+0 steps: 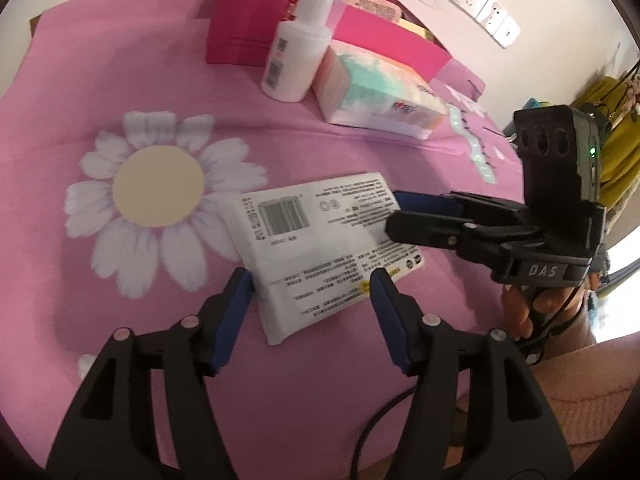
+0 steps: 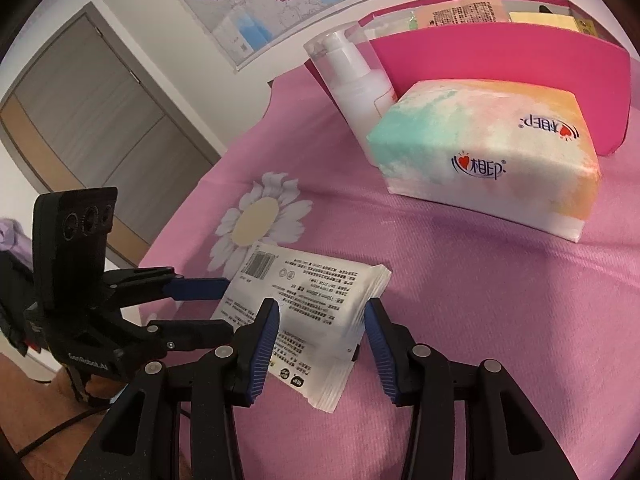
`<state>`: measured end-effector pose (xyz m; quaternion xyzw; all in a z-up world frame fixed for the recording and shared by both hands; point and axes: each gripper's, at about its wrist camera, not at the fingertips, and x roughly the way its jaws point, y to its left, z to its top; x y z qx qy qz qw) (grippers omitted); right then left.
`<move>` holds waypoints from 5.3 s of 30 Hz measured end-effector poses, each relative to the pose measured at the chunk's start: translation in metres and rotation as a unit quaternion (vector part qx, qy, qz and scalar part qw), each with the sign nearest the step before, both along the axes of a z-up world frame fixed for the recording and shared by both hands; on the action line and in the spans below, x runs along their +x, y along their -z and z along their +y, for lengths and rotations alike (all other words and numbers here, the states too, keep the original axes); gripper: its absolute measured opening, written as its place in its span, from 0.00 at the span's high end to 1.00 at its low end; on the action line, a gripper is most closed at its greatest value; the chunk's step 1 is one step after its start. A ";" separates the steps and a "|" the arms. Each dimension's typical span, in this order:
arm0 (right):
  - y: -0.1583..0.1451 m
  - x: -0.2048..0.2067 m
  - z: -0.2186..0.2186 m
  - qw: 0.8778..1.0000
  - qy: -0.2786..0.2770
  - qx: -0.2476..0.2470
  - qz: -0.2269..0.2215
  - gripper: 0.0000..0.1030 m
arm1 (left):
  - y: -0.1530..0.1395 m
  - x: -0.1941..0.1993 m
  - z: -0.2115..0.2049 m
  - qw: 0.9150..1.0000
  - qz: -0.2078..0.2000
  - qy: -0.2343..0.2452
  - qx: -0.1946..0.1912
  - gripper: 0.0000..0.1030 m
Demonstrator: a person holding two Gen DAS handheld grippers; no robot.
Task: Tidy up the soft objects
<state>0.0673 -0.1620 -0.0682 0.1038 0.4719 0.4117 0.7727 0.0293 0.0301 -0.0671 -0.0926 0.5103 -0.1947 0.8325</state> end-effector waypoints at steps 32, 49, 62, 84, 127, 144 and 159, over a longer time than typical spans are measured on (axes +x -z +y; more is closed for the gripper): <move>-0.016 0.000 -0.067 0.995 0.098 0.017 -0.013 0.67 | -0.019 0.027 -0.054 0.998 -0.034 0.037 0.029 0.65; -0.042 -0.003 -0.080 0.992 0.111 0.026 -0.049 0.67 | -0.044 0.028 -0.060 0.996 -0.070 0.052 0.025 0.65; -0.049 0.000 -0.080 0.992 0.110 0.031 -0.060 0.74 | -0.047 0.037 -0.069 0.995 -0.068 0.068 -0.001 0.65; -0.006 0.023 -0.071 0.995 0.100 0.013 0.003 0.66 | -0.005 0.059 -0.015 1.000 0.005 -0.001 -0.008 0.51; -0.036 0.013 -0.086 0.994 0.100 0.014 -0.033 0.72 | -0.049 0.046 -0.065 0.996 -0.058 0.066 0.017 0.65; -0.074 0.025 -0.097 0.989 0.120 0.027 -0.083 0.72 | -0.087 0.065 -0.070 0.991 -0.111 0.072 0.023 0.65; -0.115 0.064 -0.103 0.980 0.142 0.043 -0.135 0.72 | -0.124 0.105 -0.077 0.985 -0.154 0.067 0.029 0.65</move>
